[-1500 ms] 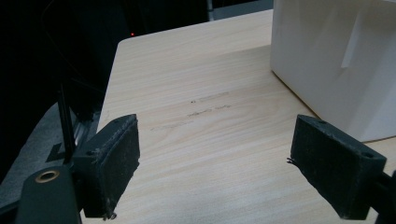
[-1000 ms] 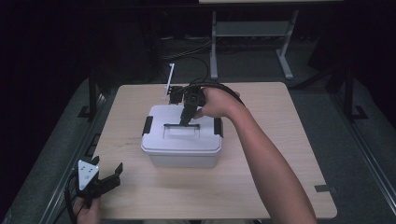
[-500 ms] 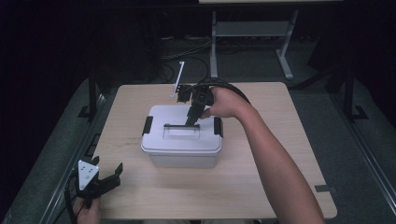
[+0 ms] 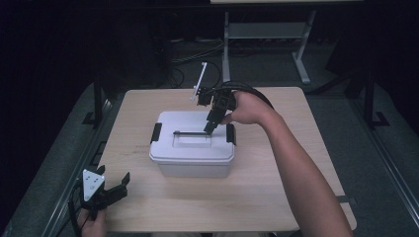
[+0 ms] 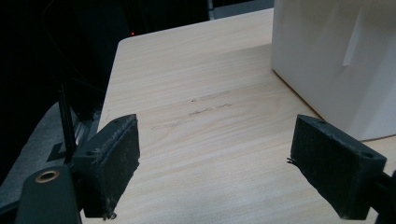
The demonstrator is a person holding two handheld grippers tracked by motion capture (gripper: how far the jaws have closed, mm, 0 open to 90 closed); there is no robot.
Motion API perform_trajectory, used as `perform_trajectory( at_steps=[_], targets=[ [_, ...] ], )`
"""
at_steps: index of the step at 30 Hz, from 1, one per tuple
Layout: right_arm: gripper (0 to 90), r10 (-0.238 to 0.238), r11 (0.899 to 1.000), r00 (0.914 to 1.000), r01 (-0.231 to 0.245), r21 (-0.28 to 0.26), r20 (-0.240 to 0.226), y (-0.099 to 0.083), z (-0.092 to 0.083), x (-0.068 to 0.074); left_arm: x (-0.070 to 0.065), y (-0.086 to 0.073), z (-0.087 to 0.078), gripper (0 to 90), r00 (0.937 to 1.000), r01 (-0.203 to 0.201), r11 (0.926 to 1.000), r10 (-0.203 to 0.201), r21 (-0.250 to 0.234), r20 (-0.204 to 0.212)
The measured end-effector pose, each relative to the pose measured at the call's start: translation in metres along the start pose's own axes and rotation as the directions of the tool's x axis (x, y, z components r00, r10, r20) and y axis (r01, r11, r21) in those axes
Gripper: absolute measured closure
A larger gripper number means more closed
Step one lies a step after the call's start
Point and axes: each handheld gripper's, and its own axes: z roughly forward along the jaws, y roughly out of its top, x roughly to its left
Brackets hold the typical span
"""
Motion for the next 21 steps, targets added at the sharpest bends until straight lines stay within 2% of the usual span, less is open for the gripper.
perform_trajectory(
  at_steps=[21],
  targets=[
    [44.7,0.055,0.998,0.9982,-0.055,-0.021,0.022,-0.026,-0.012,-0.007,0.000,-0.001,0.000,15.0,1.0000,-0.005,1.0000,0.005,0.003,0.002]
  ],
)
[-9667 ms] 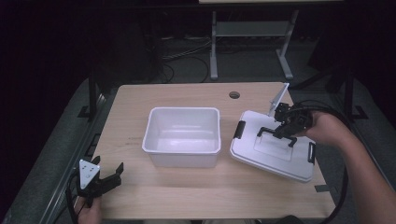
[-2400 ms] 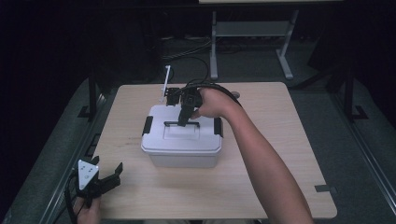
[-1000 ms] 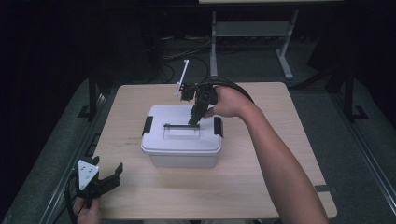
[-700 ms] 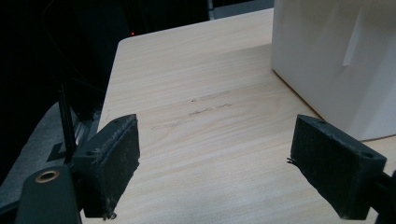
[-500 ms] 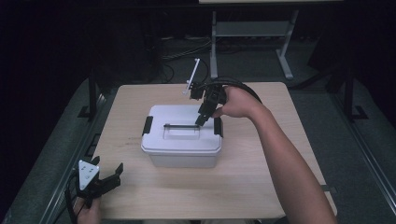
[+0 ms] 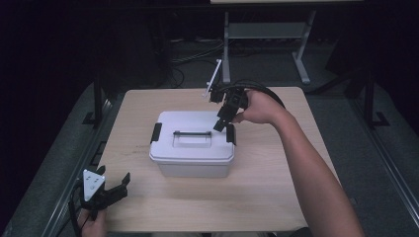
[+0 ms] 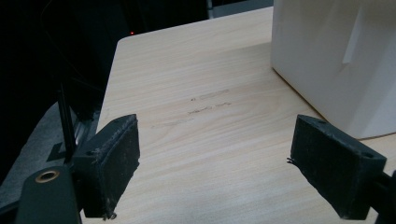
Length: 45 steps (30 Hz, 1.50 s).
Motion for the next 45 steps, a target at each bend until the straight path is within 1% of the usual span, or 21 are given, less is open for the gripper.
perform_trajectory(
  at_steps=[5,15,21,24,33,45],
  targets=[
    [44.0,0.013,1.000,0.9999,-0.013,-0.009,0.002,-0.007,-0.003,-0.002,0.000,-0.001,0.000,15.0,1.0000,0.003,1.0000,-0.003,0.002,0.001],
    [42.4,0.041,0.999,0.9991,-0.041,-0.003,0.007,-0.023,-0.003,-0.007,0.001,-0.001,0.000,15.0,1.0000,0.000,1.0000,0.000,0.004,-0.002],
    [42.3,0.045,0.999,0.9990,-0.045,-0.009,0.006,-0.027,-0.004,-0.008,0.001,-0.001,0.000,15.0,1.0000,0.003,1.0000,-0.003,0.002,-0.006],
    [42.2,0.055,0.998,0.9985,-0.054,-0.007,0.007,-0.031,-0.005,-0.008,0.001,-0.001,0.000,15.0,1.0000,0.003,1.0000,-0.003,0.001,-0.006],
    [41.9,0.080,0.997,0.9967,-0.080,-0.007,0.008,-0.047,-0.007,-0.013,0.001,-0.001,0.000,15.0,1.0000,0.003,1.0000,-0.003,0.002,-0.008],
    [41.9,0.108,0.994,0.9942,-0.108,-0.017,0.006,-0.066,-0.010,-0.015,0.000,-0.001,0.000,15.0,1.0000,0.000,1.0000,0.000,0.006,-0.006]
  ],
)
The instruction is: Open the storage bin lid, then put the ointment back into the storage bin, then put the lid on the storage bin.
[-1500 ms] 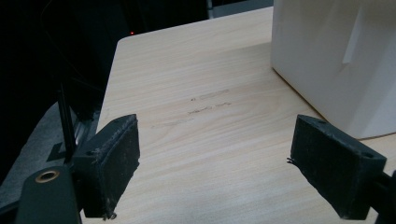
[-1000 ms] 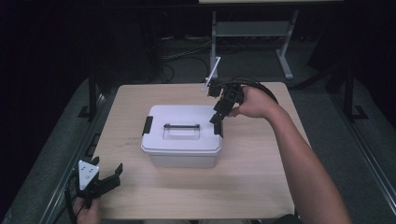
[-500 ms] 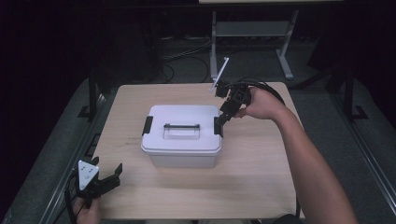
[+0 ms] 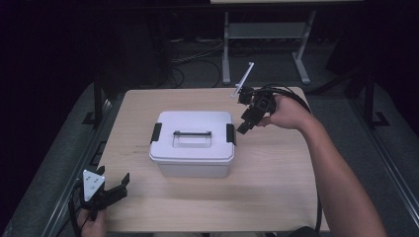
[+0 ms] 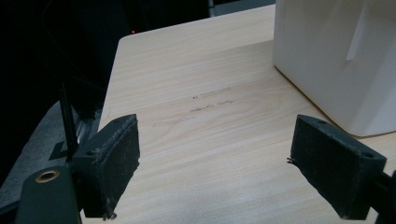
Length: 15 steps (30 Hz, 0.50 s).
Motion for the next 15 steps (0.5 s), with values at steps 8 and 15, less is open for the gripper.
perform_trajectory(
  at_steps=[8,15],
  targets=[
    [41.7,0.019,1.000,0.9998,-0.019,0.004,-0.003,-0.012,0.001,-0.003,0.000,0.000,0.000,15.0,1.0000,-0.002,1.0000,0.002,0.000,0.000],
    [41.7,0.036,0.999,0.9993,-0.036,-0.003,-0.001,-0.024,0.001,-0.006,0.000,-0.001,0.000,15.0,1.0000,-0.001,1.0000,0.001,-0.001,-0.001]
  ],
)
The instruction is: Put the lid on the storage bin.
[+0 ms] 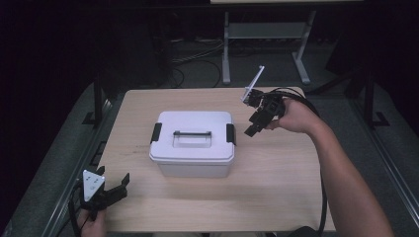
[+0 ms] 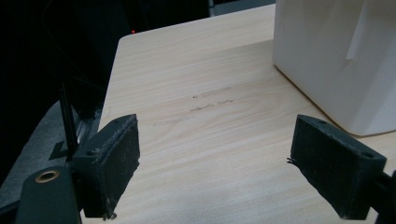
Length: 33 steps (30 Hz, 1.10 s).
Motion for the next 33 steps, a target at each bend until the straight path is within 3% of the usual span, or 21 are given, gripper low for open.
perform_trajectory(
  at_steps=[21,33],
  targets=[
    [41.0,0.060,0.998,0.9982,-0.060,-0.008,0.000,-0.037,0.005,-0.010,0.000,0.000,0.000,15.0,1.0000,-0.006,1.0000,0.006,0.004,-0.001],
    [40.4,0.094,0.996,0.9955,-0.094,-0.003,-0.017,-0.062,0.019,-0.014,0.000,0.000,-0.001,15.0,1.0000,-0.005,1.0000,0.005,0.001,-0.003]
  ],
)
